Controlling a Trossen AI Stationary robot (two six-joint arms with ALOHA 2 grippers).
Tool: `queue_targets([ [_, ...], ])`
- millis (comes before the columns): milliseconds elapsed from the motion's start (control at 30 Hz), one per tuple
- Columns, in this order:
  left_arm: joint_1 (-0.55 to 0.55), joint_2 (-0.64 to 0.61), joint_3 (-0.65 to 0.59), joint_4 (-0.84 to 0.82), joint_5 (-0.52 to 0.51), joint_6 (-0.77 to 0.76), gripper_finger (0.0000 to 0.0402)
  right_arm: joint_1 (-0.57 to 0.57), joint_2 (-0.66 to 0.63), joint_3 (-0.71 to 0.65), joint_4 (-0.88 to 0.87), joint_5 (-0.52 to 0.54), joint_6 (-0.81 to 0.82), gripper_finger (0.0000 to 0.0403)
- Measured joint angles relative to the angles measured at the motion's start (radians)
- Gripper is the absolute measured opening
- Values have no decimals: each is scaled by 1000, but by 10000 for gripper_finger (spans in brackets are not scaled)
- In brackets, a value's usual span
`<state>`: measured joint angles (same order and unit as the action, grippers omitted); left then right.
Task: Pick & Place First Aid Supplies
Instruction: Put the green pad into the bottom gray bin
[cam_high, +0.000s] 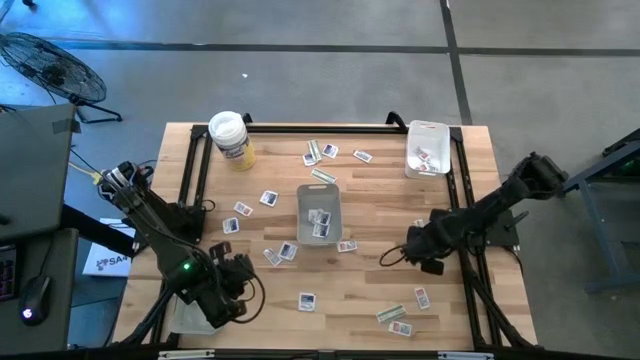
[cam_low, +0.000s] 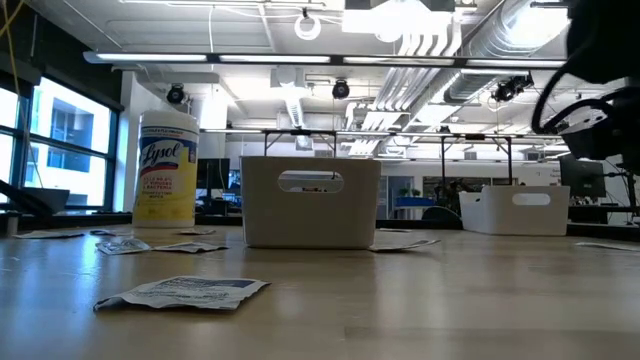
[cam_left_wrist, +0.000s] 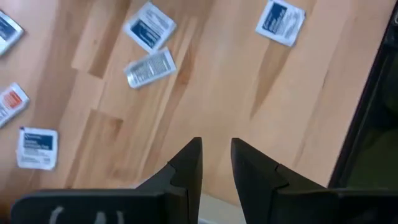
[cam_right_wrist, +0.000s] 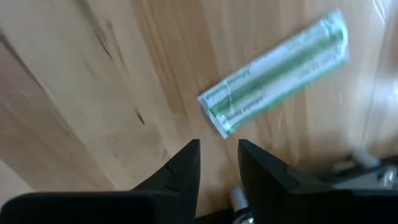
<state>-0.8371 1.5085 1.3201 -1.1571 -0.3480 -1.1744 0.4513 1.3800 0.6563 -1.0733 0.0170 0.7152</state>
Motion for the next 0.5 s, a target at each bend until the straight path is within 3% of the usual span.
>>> queue_targets([
  [200, 0, 0, 0, 0, -24, 0, 83, -73, 3, 0, 0, -5, -178, 83],
  [500, 0, 0, 0, 1, -24, 0, 83, -120, 55, -48, 97, -75, -278, 83],
])
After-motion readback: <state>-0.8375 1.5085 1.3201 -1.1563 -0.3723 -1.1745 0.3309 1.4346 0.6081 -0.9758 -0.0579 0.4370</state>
